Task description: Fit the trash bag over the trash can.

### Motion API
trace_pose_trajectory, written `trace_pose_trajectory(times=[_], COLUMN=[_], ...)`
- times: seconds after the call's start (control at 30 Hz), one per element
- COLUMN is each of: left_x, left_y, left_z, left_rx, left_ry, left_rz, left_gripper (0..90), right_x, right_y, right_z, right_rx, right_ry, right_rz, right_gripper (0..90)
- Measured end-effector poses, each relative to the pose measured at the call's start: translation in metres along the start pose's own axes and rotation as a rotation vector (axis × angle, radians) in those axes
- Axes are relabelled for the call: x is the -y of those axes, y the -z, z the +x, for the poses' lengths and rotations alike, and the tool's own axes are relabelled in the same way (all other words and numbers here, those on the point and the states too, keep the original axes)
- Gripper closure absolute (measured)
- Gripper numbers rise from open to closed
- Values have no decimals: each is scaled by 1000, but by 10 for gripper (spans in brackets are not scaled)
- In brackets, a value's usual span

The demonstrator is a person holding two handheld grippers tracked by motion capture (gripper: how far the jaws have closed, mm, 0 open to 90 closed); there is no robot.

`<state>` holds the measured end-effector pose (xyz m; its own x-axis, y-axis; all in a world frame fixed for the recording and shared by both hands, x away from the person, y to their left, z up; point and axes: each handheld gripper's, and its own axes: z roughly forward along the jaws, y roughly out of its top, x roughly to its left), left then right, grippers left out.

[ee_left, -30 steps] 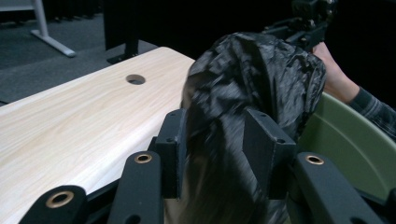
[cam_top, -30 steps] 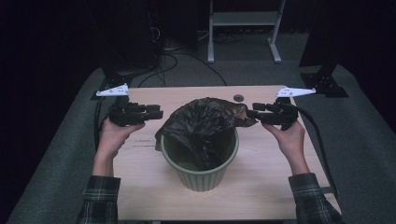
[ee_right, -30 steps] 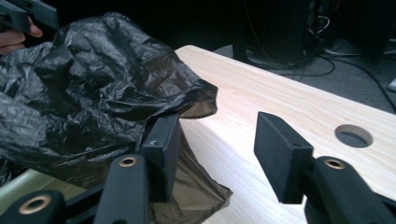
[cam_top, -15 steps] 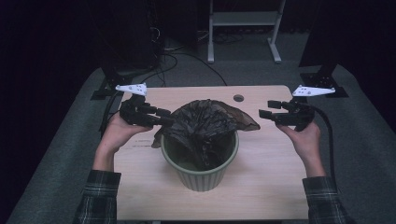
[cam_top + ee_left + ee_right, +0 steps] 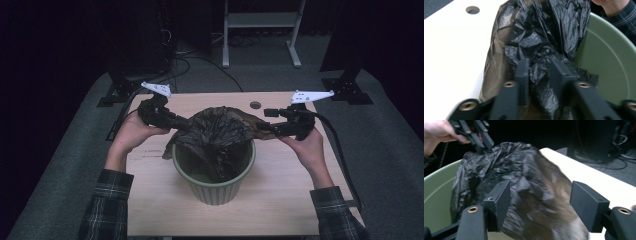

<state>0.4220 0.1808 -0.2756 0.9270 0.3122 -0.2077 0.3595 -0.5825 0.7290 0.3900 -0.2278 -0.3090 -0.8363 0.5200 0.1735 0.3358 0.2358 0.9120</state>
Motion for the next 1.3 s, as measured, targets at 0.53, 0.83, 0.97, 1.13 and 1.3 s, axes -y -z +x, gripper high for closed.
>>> trace_pose_trajectory(times=[0.53,0.83,0.97,1.13,1.3], left_x=[6,3,3,4,-1], left_y=[14,10,9,18,25], left_z=[-33,-59,-63,-60,-48], left_rx=[36,75,91,66,65], left_ry=[-94,-156,-165,-147,-113], left_rz=[-48,-38,-43,-76,-107], left_gripper=[899,898,887,724,702], right_x=[2,-15,-13,-9,-1], right_y=[-17,-35,-46,-35,-21], right_z=[23,13,18,33,44], right_rx=[-121,-99,-110,-121,-149], right_ry=[73,5,49,110,138], right_rz=[46,31,60,39,36], right_gripper=[898,511,830,899,899])
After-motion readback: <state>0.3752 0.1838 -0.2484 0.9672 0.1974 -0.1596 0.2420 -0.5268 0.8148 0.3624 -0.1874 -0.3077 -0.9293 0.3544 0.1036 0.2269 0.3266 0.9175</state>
